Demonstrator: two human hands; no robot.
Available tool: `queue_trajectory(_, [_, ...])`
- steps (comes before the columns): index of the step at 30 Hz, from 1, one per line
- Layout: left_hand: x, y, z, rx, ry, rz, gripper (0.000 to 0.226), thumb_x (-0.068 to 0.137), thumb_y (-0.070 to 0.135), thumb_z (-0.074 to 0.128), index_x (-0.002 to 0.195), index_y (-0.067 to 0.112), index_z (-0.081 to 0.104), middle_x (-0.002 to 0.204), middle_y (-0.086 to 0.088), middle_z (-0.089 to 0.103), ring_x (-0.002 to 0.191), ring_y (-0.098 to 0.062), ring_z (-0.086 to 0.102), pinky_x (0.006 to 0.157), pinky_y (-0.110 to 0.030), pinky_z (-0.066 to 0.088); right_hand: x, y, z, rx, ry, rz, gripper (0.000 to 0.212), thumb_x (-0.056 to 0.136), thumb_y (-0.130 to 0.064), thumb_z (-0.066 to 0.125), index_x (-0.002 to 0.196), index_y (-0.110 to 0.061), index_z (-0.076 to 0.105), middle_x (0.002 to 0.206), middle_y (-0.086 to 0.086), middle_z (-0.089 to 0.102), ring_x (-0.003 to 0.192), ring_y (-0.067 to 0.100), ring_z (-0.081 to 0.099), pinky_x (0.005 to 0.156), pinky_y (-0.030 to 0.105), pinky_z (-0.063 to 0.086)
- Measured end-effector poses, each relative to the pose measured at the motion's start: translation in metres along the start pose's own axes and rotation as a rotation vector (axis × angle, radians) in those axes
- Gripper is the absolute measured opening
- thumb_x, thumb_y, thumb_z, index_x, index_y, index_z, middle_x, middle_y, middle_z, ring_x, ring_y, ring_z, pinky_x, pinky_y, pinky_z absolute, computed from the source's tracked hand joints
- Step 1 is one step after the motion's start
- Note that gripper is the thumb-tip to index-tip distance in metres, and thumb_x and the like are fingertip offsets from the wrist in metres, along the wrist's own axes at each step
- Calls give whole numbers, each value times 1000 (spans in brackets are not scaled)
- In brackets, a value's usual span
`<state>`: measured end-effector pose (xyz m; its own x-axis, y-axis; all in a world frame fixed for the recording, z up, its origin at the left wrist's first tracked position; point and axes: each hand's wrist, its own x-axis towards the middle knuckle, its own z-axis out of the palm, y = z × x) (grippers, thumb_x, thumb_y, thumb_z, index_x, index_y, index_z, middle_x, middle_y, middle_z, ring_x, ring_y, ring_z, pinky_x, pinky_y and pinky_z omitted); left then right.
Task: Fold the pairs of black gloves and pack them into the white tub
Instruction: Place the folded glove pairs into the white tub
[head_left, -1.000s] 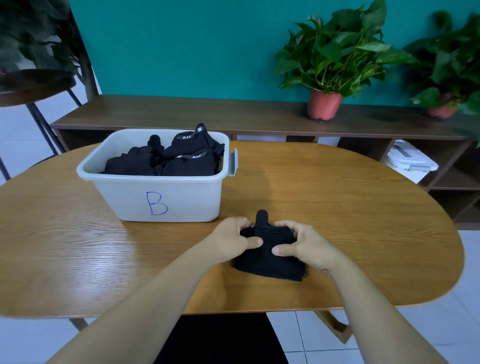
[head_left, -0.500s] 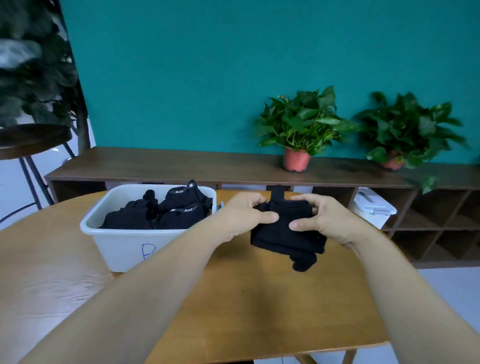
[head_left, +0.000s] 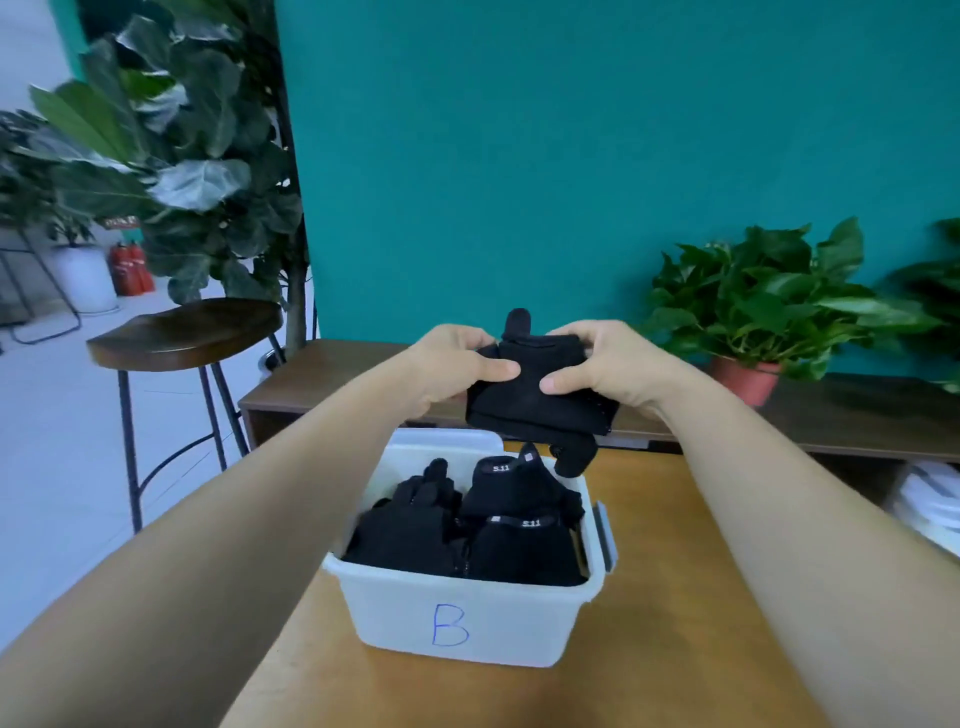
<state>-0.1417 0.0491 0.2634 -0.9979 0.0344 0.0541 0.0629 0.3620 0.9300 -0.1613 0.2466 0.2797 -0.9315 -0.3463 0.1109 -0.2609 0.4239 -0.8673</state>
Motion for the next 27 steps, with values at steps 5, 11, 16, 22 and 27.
queue_trajectory(5, [19,-52,-47,-46,71,-109,18,92,9,70,108,5,68,108,-13,74,98,-25,73,91,-37,58,60,15,64,66,-72,8,41,74,10,75,107,-13,65,109,17,69,91,27,67,88,44,57])
queue_trajectory(11, [23,-104,-68,41,72,-172,17,89,10,73,105,7,71,102,-9,76,94,-21,72,92,-34,57,81,44,115,71,-129,60,49,75,2,79,116,-20,61,110,10,69,97,26,69,86,42,58])
queue_trajectory(16, [6,-131,-67,213,7,-284,32,86,21,78,116,16,68,103,-1,72,85,-9,67,71,-11,52,65,74,144,61,-199,138,40,72,-4,82,98,-30,65,103,10,72,91,26,72,84,41,59])
queue_trajectory(22, [1,-132,-62,512,20,-253,52,86,34,76,134,26,56,123,2,60,85,-3,53,53,-3,36,59,82,154,53,-237,177,39,77,-4,79,103,-27,62,101,0,70,86,16,69,79,30,58])
queue_trajectory(27, [-1,-130,-60,676,19,-225,65,84,42,77,141,30,49,138,4,55,113,-12,55,82,-20,34,56,89,159,-12,-222,172,39,78,-11,78,113,-22,62,101,-4,68,89,16,67,86,37,57])
